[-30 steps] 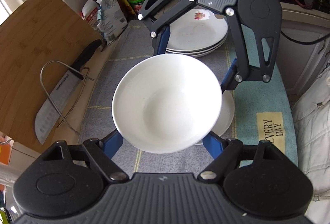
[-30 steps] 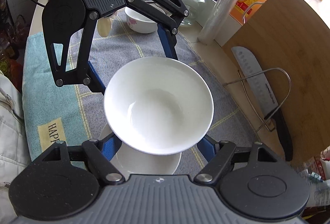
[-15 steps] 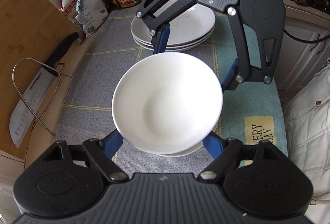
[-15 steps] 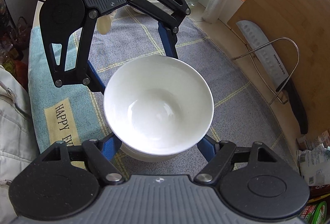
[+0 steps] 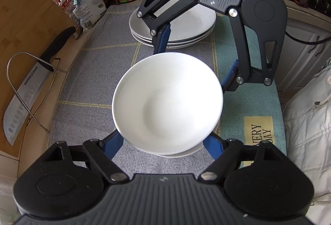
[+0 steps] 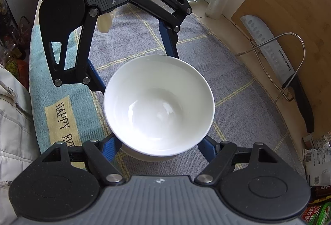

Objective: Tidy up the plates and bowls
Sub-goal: 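Lower the white bowl into the large bowl and open both grippers, then pull both grippers back from the stacked bowls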

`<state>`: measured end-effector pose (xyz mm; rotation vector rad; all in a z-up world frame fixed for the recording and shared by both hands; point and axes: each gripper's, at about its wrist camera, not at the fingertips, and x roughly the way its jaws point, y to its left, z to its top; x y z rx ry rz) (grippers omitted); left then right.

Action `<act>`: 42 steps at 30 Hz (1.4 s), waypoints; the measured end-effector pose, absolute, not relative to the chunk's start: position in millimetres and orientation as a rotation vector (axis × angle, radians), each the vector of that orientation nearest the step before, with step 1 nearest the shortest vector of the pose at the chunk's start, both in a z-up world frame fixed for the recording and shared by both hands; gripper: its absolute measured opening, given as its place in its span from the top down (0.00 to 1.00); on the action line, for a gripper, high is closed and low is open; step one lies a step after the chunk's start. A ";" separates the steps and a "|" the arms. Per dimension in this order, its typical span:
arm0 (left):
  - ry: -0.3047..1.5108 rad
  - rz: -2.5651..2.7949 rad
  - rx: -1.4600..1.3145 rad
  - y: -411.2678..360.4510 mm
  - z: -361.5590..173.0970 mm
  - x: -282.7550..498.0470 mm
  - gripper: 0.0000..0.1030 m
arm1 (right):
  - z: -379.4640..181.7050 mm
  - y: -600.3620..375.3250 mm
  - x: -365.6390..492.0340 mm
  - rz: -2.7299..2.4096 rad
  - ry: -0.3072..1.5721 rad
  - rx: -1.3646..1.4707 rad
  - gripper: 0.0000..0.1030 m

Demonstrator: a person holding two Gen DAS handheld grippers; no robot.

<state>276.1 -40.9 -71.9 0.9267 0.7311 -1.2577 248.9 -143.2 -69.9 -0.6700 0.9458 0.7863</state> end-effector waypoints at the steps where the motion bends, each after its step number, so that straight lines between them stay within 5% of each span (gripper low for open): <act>1: 0.733 -1.259 0.927 -41.0 -72.1 276.2 0.19 | -69.7 -143.1 248.8 0.787 0.947 -0.670 0.19; 42: 0.681 -1.206 0.759 -12.5 -54.8 261.0 0.10 | -40.6 -167.6 236.3 0.697 0.842 -0.589 0.14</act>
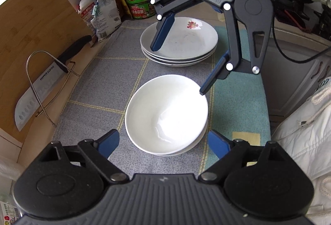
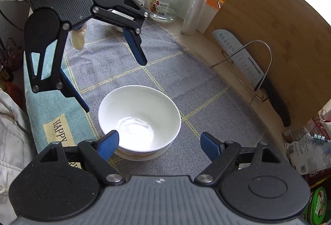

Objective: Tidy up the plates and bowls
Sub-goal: 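Pull both grippers back from the stacked bowls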

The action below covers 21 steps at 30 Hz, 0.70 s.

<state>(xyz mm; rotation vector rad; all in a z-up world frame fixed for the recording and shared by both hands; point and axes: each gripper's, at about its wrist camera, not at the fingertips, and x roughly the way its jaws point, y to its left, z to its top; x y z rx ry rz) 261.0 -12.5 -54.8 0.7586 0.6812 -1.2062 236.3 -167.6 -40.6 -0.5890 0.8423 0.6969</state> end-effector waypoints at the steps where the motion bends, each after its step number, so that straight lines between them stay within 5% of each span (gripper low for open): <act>1: 0.684 -1.199 0.745 -11.7 -55.5 260.2 0.10 | -43.1 -169.1 236.0 0.698 0.848 -0.581 0.14; 21: 0.666 -1.029 0.530 -0.8 -44.0 246.7 0.06 | -53.8 -179.5 224.9 0.648 0.836 -0.478 0.12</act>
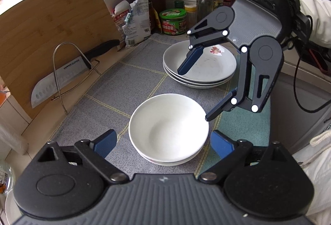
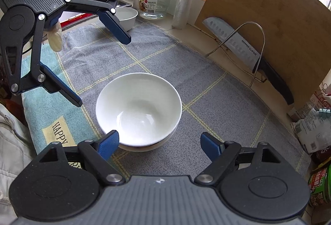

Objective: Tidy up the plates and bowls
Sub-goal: 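Pull both grippers back from the stacked bowls, then move both grippers to the pink-flower bowl beside the glass jar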

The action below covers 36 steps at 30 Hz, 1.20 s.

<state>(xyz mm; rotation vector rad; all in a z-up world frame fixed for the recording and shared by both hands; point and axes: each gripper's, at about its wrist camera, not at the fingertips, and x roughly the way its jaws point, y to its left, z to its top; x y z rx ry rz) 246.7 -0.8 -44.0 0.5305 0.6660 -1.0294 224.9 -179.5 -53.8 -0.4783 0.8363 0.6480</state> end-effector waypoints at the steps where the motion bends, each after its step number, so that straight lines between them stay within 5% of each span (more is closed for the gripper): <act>1: 0.668 -0.999 0.513 1.7 -43.5 246.3 0.06 | -51.0 -178.3 223.0 0.648 0.821 -0.475 0.08; 3: 0.672 -0.922 0.471 10.0 -44.2 245.6 0.06 | -46.5 -172.9 219.9 0.634 0.786 -0.474 0.00; 22: 0.734 -0.463 0.219 258.3 -62.1 290.3 0.02 | -69.2 26.0 245.4 0.456 0.815 -0.374 0.00; 36: 0.737 -0.600 0.426 259.3 -83.7 345.8 0.02 | -82.2 84.9 308.3 0.516 0.831 -0.438 0.00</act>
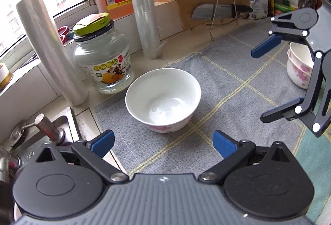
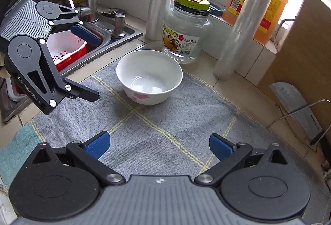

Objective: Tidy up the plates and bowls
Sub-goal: 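Move both grippers to the pink-flower bowl beside the glass jar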

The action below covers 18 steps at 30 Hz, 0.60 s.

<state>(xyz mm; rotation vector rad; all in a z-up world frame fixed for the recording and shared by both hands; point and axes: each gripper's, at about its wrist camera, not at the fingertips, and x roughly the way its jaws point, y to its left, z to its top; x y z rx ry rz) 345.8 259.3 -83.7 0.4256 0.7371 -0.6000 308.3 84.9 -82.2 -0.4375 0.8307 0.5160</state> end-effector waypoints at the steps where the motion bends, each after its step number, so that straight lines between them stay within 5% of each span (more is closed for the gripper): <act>1: 0.742 -0.608 0.445 258.0 -86.0 350.7 0.02 | -85.1 86.6 314.3 0.524 0.836 -0.442 0.00; 18: 0.774 -0.836 0.641 250.8 -115.4 407.1 0.06 | -118.0 121.0 394.7 0.715 0.897 -0.606 0.00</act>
